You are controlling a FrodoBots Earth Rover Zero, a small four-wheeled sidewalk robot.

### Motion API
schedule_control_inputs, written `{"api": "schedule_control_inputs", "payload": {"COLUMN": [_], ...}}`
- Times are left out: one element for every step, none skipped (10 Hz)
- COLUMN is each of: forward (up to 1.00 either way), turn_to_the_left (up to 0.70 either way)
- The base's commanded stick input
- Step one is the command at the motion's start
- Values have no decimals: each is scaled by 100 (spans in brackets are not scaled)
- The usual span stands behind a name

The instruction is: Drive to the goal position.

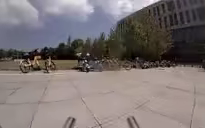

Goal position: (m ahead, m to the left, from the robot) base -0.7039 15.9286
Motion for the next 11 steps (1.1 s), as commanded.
{"api": "schedule_control_inputs", "payload": {"forward": [70,70,70,70,70,70,70,70,70,70,70], "turn_to_the_left": [35,35,35,35,35,35,35,21,0,0,0]}}
